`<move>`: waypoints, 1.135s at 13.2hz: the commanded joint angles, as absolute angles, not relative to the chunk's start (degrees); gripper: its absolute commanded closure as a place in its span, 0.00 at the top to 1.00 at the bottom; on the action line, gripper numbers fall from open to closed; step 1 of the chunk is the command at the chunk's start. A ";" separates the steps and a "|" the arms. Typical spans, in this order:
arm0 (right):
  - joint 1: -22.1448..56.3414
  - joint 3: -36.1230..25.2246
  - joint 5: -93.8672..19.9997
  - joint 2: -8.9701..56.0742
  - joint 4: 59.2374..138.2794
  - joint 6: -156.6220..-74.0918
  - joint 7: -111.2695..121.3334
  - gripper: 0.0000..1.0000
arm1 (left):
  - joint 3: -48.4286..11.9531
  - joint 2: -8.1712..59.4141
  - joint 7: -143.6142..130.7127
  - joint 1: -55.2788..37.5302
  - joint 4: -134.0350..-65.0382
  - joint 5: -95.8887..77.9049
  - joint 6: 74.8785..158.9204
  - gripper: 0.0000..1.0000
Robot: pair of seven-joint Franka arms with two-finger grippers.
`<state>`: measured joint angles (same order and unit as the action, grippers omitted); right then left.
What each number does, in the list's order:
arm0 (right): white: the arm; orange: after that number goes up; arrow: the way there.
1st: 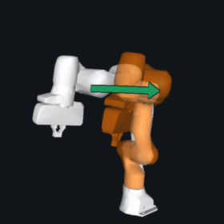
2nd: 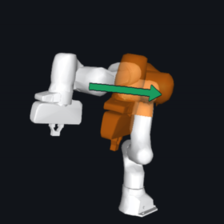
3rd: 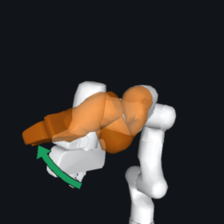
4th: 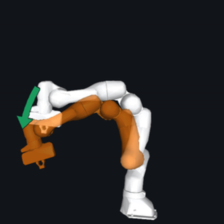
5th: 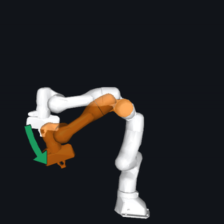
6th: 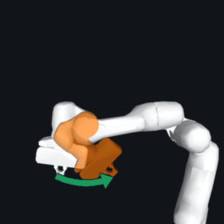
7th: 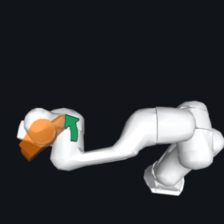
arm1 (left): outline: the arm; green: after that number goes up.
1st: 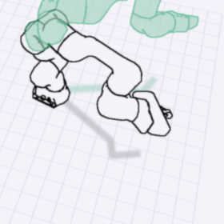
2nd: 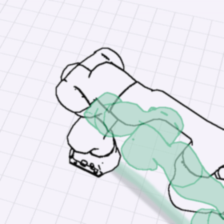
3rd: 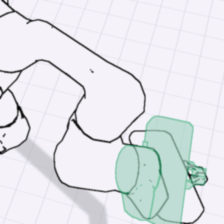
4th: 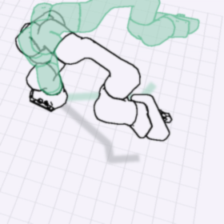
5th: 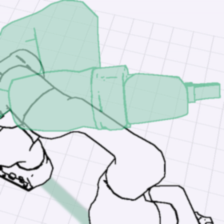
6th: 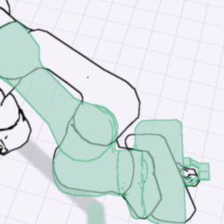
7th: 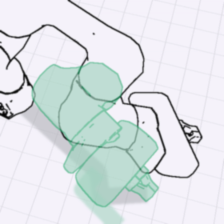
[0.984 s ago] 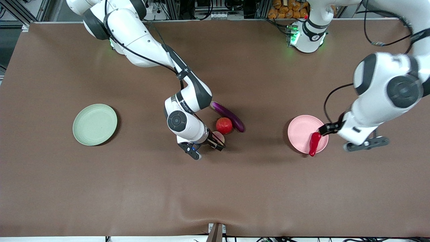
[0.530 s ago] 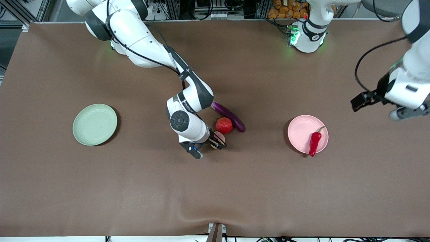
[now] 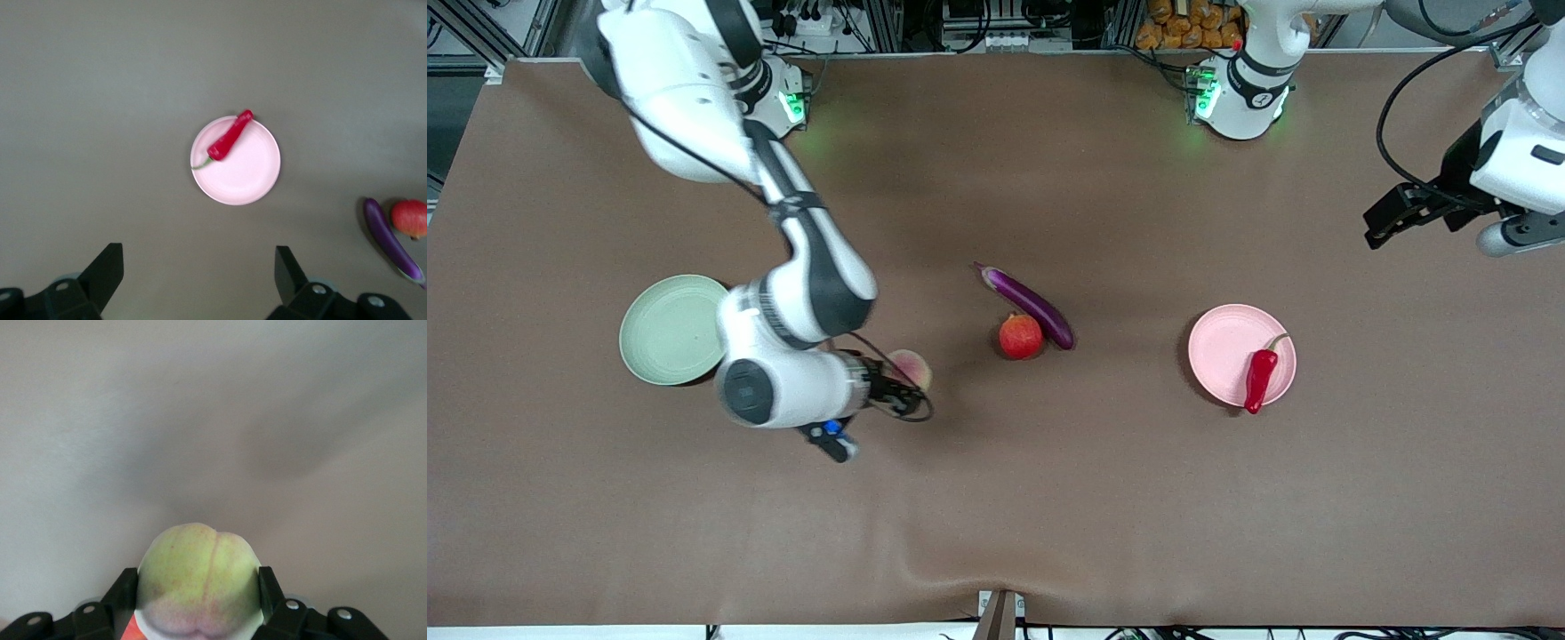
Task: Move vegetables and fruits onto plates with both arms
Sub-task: 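Carry the peach onto the green plate with the right gripper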
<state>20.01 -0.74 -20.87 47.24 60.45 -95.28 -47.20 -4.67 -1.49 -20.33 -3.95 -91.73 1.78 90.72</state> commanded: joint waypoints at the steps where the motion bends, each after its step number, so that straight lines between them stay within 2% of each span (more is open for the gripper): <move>1: 15.84 -1.49 -18.13 41.59 63.09 -86.52 -36.43 0.00 | -7.98 -1.50 -21.52 -4.48 -95.61 -1.48 90.26 1.00; 4: 12.66 -1.67 -14.35 35.19 73.95 -86.03 -28.41 0.00 | -18.33 2.27 -38.33 -4.92 -99.30 -1.67 94.37 1.00; 5: 11.96 -1.67 -11.63 31.94 80.09 -88.92 -25.34 0.00 | -21.41 3.94 -44.67 -5.01 -101.32 -1.58 97.53 1.00; 7: 9.59 -1.76 -10.99 25.00 94.67 -98.65 -18.15 0.00 | -26.61 8.06 -56.89 -5.62 -108.33 -1.15 110.40 1.00; 9: 5.57 -2.11 -7.75 21.89 102.97 -103.34 -8.75 0.00 | -27.69 12.98 -69.03 -10.43 -112.84 0.51 120.37 1.00; 12: -2.53 -2.11 -7.30 21.09 109.67 -108.00 6.72 0.00 | -27.69 20.37 -85.90 -16.94 -110.32 6.22 124.00 1.00; 15: -5.80 -2.20 -6.16 21.27 111.27 -108.98 12.21 0.00 | -27.42 28.45 -98.05 -21.87 -106.88 10.79 128.31 1.00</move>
<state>-4.73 -3.45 -7.74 24.15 107.84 -107.78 9.93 -27.70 23.14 -91.07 -19.81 -111.03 7.11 127.01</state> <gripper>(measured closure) 0.220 0.000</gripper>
